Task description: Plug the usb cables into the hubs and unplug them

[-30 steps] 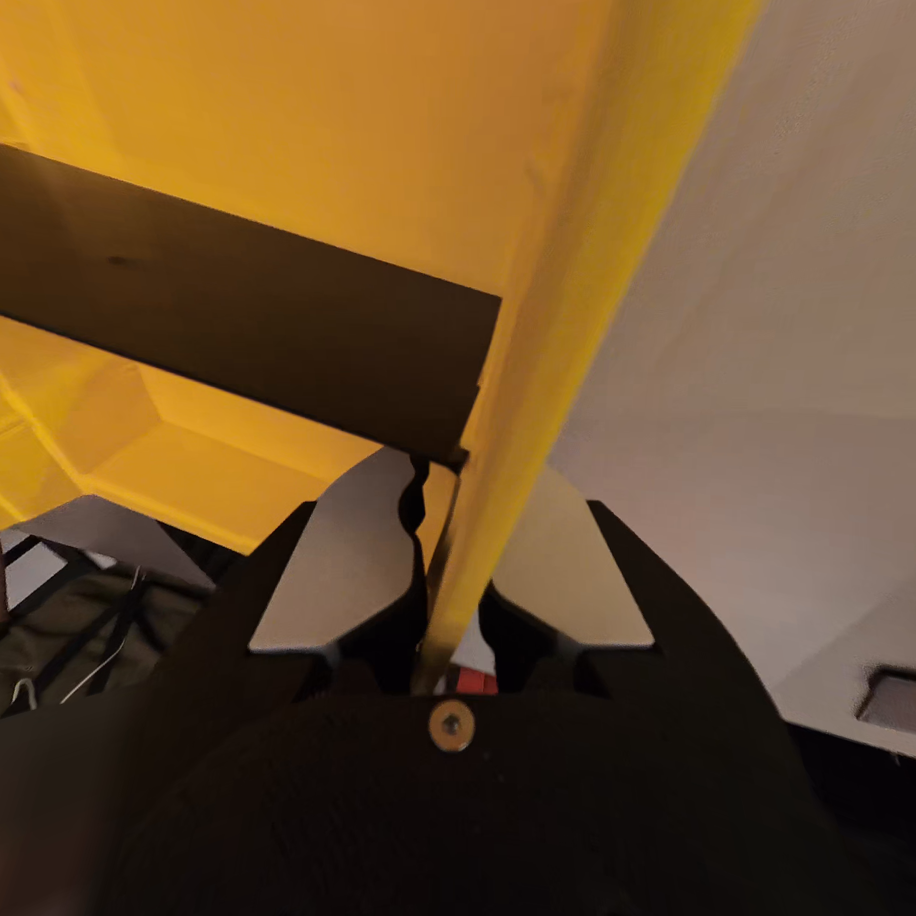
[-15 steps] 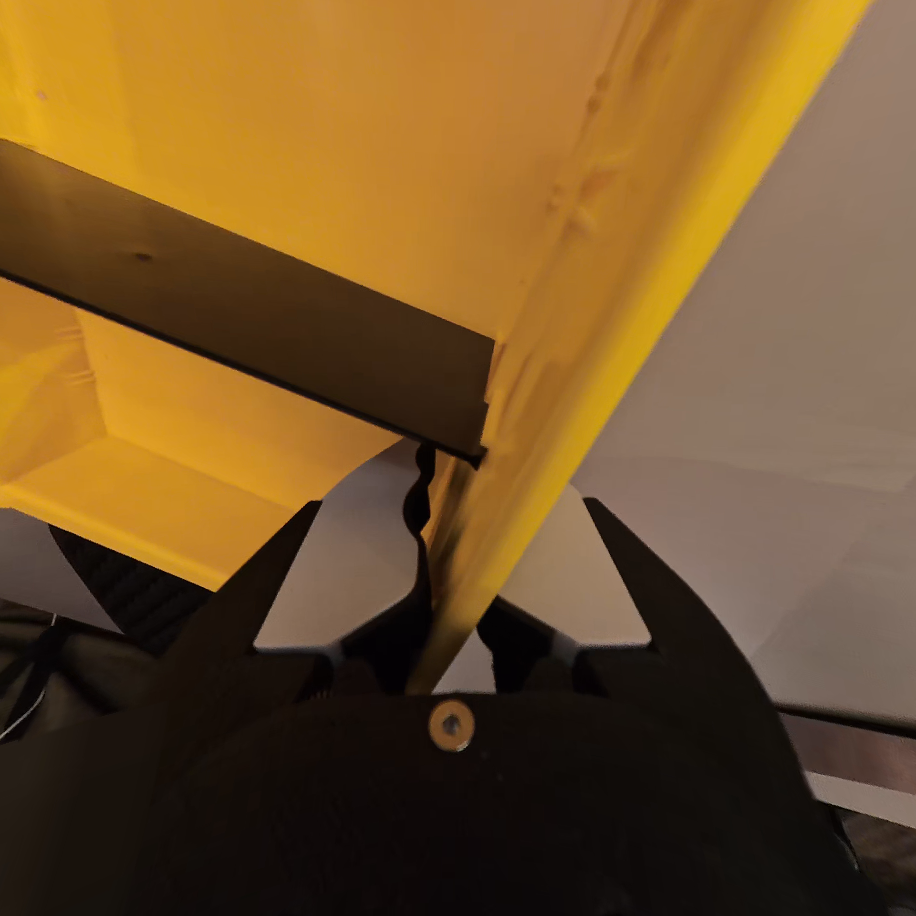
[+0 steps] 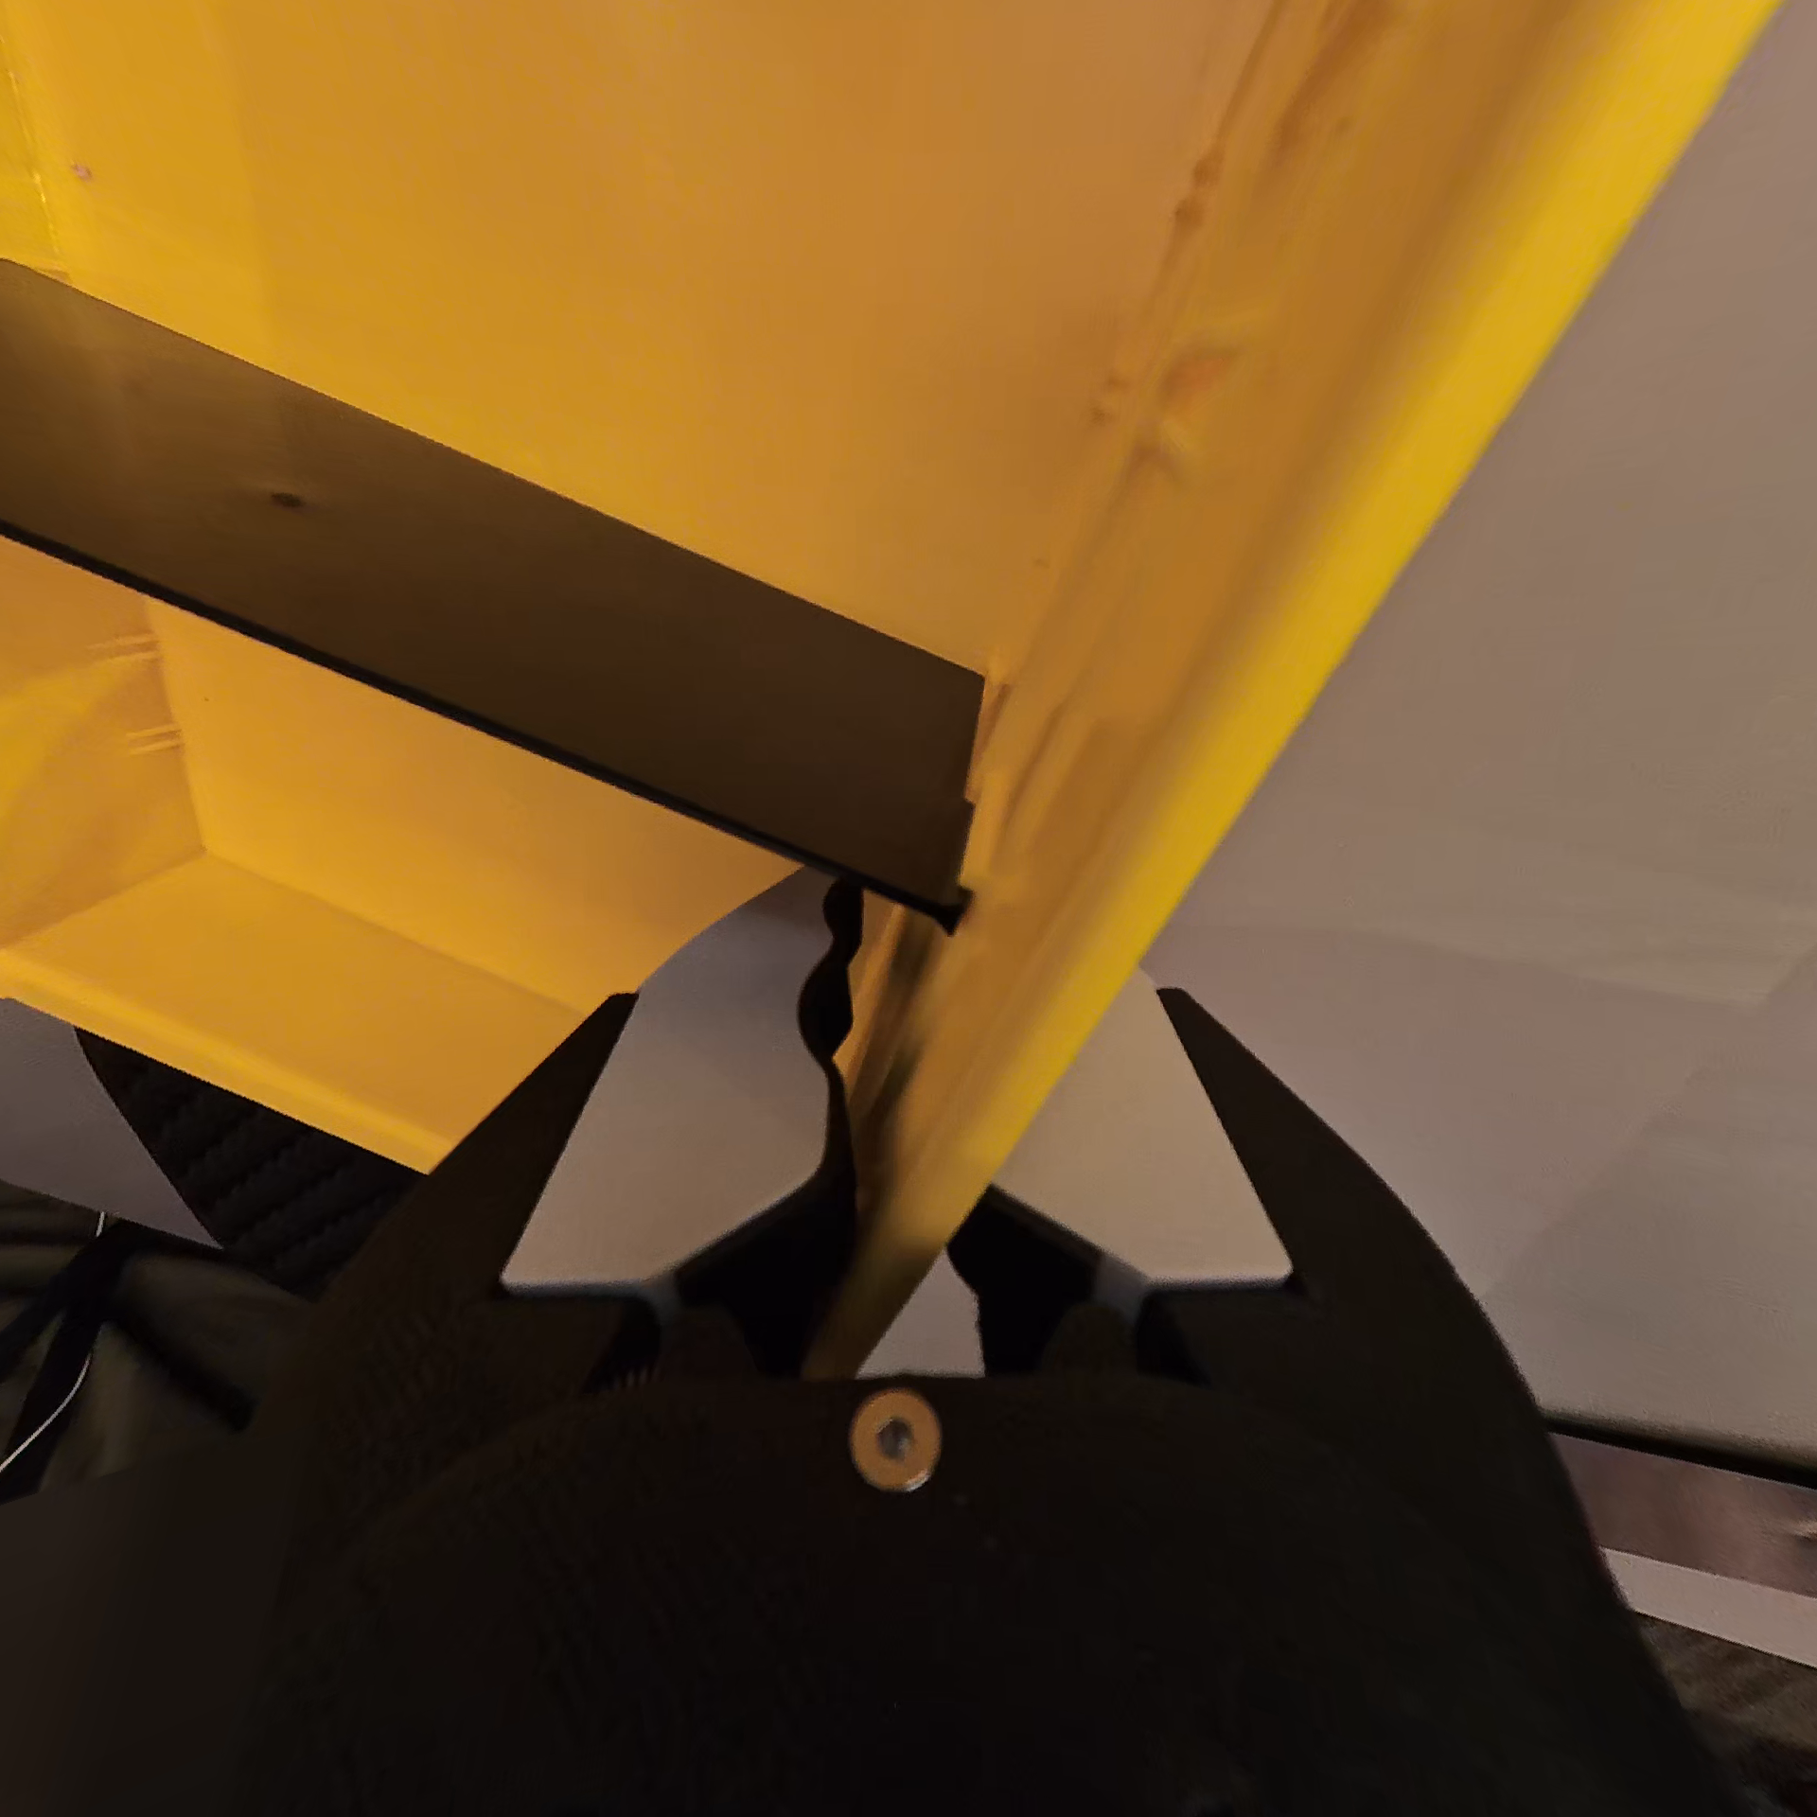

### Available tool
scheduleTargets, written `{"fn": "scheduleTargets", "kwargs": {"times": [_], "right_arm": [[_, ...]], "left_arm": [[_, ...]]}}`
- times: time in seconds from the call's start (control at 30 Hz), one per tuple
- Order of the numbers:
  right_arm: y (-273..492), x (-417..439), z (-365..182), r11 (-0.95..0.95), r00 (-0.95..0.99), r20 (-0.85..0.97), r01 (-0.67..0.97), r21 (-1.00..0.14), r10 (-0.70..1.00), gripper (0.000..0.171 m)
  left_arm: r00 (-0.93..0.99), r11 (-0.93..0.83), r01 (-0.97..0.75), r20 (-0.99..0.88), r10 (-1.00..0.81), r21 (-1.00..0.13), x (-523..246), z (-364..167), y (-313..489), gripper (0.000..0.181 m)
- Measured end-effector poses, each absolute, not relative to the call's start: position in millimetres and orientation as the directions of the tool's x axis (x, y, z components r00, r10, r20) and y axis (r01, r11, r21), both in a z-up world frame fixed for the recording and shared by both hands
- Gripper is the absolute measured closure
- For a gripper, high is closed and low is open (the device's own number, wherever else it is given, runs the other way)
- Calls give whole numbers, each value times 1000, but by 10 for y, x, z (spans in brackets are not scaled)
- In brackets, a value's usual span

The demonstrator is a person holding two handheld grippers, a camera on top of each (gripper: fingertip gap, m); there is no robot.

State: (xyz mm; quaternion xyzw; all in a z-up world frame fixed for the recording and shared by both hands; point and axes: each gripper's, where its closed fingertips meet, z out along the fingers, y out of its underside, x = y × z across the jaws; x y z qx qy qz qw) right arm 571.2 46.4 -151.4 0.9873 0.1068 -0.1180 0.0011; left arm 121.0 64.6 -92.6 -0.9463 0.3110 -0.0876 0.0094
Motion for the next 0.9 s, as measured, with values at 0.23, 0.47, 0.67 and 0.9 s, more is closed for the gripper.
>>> {"fn": "scheduleTargets", "kwargs": {"times": [0.23, 0.47, 0.67, 0.9], "right_arm": [[476, 5693, -1516, -974, 944, -240, 225, -32, 226, 155], [516, 5446, -1516, -968, 937, -251, 252, 0, 244, 155], [507, 4991, -1526, -942, 916, -270, 328, 77, 297, 152], [521, 4571, -1523, -903, 888, -260, 416, 106, 378, 151]], "left_arm": [[863, -873, -484, 128, -488, -62, 741, -917, 820, 174], [935, -941, -322, 124, -334, -108, -57, -905, 863, 177], [971, -968, -212, 82, -224, -136, -910, -894, 744, 178], [994, -983, -104, 16, -108, -153, -1872, -884, 502, 176]]}}
